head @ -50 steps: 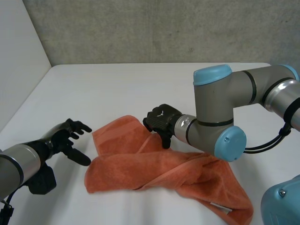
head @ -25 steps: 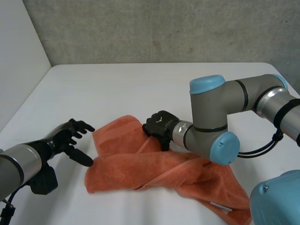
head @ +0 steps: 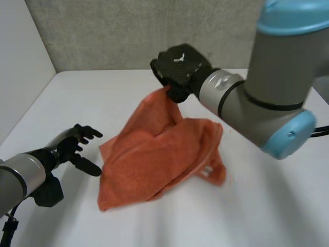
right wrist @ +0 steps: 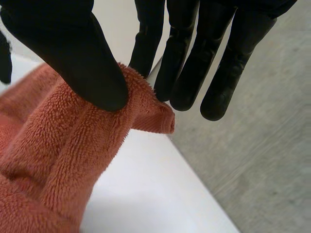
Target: Fold the laundry
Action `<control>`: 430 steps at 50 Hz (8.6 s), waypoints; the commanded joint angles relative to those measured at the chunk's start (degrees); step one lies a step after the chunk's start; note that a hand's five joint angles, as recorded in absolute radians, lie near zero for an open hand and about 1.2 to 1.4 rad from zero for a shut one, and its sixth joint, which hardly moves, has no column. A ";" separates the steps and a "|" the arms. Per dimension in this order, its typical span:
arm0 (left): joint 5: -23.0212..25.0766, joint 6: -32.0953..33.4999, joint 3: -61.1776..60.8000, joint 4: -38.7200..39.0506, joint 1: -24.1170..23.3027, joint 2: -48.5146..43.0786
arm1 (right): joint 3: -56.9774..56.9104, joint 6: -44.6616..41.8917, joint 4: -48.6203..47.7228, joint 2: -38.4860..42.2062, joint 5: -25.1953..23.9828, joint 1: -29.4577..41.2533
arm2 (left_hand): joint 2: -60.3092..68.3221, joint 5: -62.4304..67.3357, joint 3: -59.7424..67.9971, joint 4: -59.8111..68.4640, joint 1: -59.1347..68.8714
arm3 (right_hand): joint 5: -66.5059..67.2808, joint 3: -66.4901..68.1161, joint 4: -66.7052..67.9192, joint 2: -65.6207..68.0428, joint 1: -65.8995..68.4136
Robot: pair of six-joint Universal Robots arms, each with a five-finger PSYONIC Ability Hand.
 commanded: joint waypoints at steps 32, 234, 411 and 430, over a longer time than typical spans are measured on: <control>12.64 8.80 -0.65 6.82 -8.15 -5.13 | 46.15 -0.37 -11.45 -35.52 -3.93 -30.78 | -3.02 -3.05 -3.01 -3.04 -4.12 | 15.00 12.36 11.89 12.55 25.25; 1.48 32.63 -1.70 19.99 -10.08 -14.43 | 47.29 -5.90 -23.66 -12.66 1.08 -37.65 | 9.58 9.55 9.59 9.56 8.48 | 15.00 12.36 11.89 12.55 25.25; -4.58 32.01 -7.06 36.79 -5.86 -9.79 | 56.08 4.91 -30.25 -6.08 -8.06 -36.94 | 59.54 59.51 59.55 59.52 58.44 | -19.09 -21.73 -22.20 -21.54 -8.84; -4.58 31.92 -6.89 36.79 -5.34 -9.79 | 50.37 4.64 -29.55 -0.71 -5.26 -35.10 | 59.54 59.51 59.55 59.52 58.44 | 14.87 12.23 11.76 12.42 25.12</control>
